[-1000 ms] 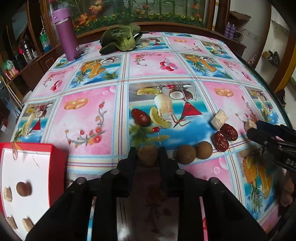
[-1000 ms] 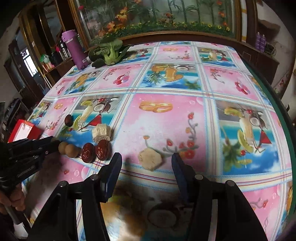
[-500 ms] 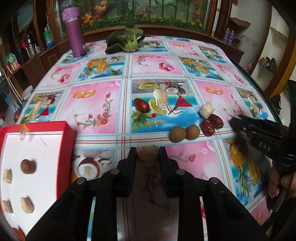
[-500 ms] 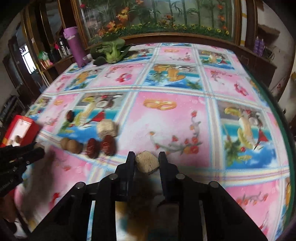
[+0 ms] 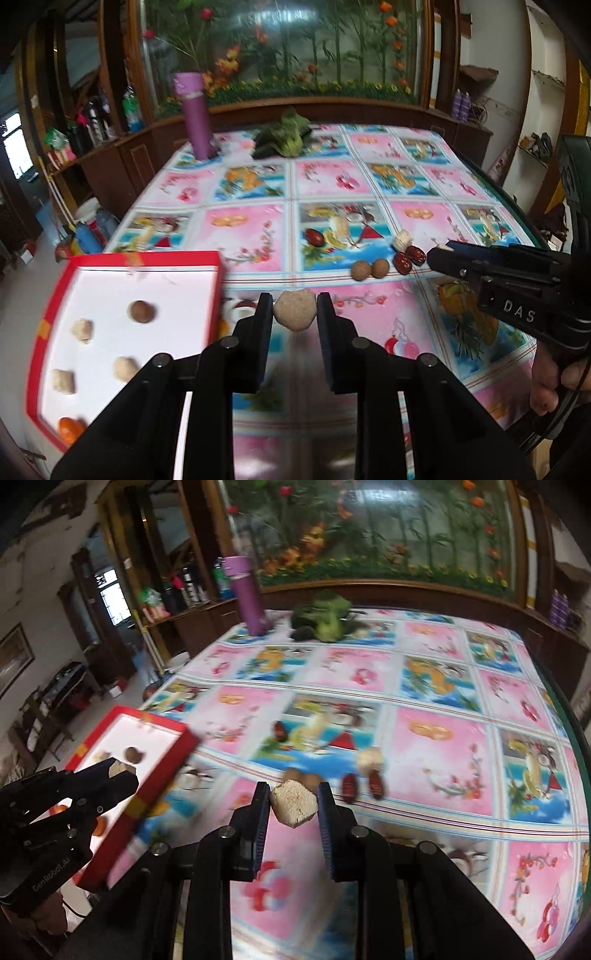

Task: Organize fruits
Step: 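Carry both rice cakes over the tray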

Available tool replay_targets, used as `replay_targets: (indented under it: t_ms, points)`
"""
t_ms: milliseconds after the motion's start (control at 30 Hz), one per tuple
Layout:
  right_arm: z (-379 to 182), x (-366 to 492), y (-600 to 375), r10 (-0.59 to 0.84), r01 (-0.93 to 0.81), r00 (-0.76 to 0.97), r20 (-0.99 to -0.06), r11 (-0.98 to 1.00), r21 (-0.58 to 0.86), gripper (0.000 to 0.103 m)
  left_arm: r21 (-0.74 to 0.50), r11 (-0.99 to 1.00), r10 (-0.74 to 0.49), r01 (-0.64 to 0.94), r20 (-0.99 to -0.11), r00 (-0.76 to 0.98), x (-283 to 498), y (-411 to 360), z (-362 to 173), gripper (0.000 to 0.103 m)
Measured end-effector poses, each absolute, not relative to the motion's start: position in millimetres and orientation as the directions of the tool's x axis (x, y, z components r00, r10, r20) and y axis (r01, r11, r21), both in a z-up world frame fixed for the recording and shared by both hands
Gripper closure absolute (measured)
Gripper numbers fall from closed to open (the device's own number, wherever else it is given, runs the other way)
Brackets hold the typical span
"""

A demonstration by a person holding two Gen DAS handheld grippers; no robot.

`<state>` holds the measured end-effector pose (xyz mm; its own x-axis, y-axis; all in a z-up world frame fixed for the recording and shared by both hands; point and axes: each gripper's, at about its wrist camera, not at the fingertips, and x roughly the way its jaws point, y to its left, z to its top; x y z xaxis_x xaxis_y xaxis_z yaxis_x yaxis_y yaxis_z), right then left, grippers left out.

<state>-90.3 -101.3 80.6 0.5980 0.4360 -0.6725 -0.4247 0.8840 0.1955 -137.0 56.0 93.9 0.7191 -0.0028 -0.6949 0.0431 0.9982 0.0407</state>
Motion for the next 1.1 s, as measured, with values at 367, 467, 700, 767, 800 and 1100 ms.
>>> replay_targets:
  t_ms: [367, 467, 700, 767, 800, 1100]
  points:
    - [96, -115, -10, 0.529, -0.566, 0.541, -0.653, 0.804, 0.182, 0.079, 0.09, 0.99, 0.144, -0.113, -0.608, 0.781, -176, 118, 116, 0.077]
    - [96, -118, 15, 0.553, -0.598, 0.516, -0.654, 0.779, 0.187, 0.079, 0.096, 0.982, 0.185, -0.16, -0.601, 0.778, -182, 137, 115, 0.077]
    - [89, -124, 67, 0.591, -0.653, 0.444, -0.673, 0.728, 0.209, 0.079, 0.133, 0.953, 0.297, -0.273, -0.594, 0.747, -188, 180, 104, 0.077]
    - [85, -124, 79, 0.59, -0.66, 0.429, -0.684, 0.722, 0.209, 0.079, 0.133, 0.947, 0.313, -0.294, -0.599, 0.737, -189, 191, 101, 0.077]
    - [84, -124, 83, 0.589, -0.661, 0.423, -0.689, 0.72, 0.21, 0.079, 0.13, 0.945, 0.316, -0.301, -0.603, 0.733, -189, 197, 99, 0.077]
    - [65, -111, 107, 0.552, -0.632, 0.395, -0.735, 0.744, 0.219, 0.079, 0.122, 0.939, 0.326, -0.323, -0.622, 0.712, -190, 220, 86, 0.077]
